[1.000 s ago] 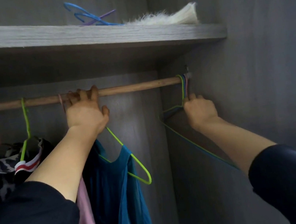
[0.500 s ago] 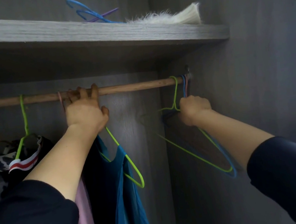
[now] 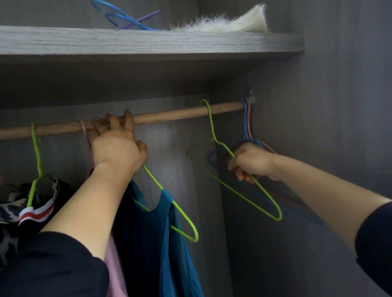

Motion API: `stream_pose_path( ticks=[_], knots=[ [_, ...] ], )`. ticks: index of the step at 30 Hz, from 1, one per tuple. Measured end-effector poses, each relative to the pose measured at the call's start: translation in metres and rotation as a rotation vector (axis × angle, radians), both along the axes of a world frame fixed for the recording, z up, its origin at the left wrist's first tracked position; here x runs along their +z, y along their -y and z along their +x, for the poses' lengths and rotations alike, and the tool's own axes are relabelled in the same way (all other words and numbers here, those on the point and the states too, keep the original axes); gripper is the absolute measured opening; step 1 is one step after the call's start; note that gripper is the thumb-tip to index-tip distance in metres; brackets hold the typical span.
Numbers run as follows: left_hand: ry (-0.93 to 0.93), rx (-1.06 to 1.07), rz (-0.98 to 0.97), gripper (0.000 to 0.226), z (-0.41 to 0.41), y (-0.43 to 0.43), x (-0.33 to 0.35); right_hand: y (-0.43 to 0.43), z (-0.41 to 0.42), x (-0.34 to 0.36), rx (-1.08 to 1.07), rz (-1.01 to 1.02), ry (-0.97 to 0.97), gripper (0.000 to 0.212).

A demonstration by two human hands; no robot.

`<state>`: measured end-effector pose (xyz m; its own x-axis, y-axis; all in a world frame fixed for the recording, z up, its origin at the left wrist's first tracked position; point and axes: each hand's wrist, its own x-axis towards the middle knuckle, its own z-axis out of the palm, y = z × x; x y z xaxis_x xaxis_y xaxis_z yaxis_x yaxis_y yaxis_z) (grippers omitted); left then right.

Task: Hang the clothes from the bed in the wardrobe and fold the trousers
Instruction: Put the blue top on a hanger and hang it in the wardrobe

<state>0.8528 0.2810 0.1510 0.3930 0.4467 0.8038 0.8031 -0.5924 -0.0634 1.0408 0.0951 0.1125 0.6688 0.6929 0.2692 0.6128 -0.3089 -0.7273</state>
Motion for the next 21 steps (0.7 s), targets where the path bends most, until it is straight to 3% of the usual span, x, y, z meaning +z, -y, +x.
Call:
stream_pose_path(
  ticks=[5,8,14,17,19,21],
  knots=[
    [-0.012,0.005,-0.007,0.073,-0.001,-0.001,0.0,-0.011,-0.009,-0.001,-0.063,0.384,0.105,0.025],
    [-0.032,0.008,-0.016,0.074,-0.002,0.0,0.001,-0.013,-0.019,0.002,-0.048,0.467,0.152,0.029],
    [-0.081,0.008,-0.056,0.087,-0.011,0.003,0.003,0.0,-0.049,-0.038,-0.042,0.606,0.145,0.015],
    [-0.071,-0.045,-0.126,0.091,-0.019,0.004,0.007,0.012,-0.059,-0.064,0.0,0.572,-0.078,0.012],
    [-0.046,-0.09,-0.182,0.091,-0.026,0.009,0.005,0.02,-0.067,-0.073,0.022,0.559,-0.339,0.026],
    [-0.05,-0.138,-0.101,0.091,-0.029,0.021,-0.004,0.03,-0.074,-0.086,-0.057,0.55,-0.413,0.044]
  ],
)
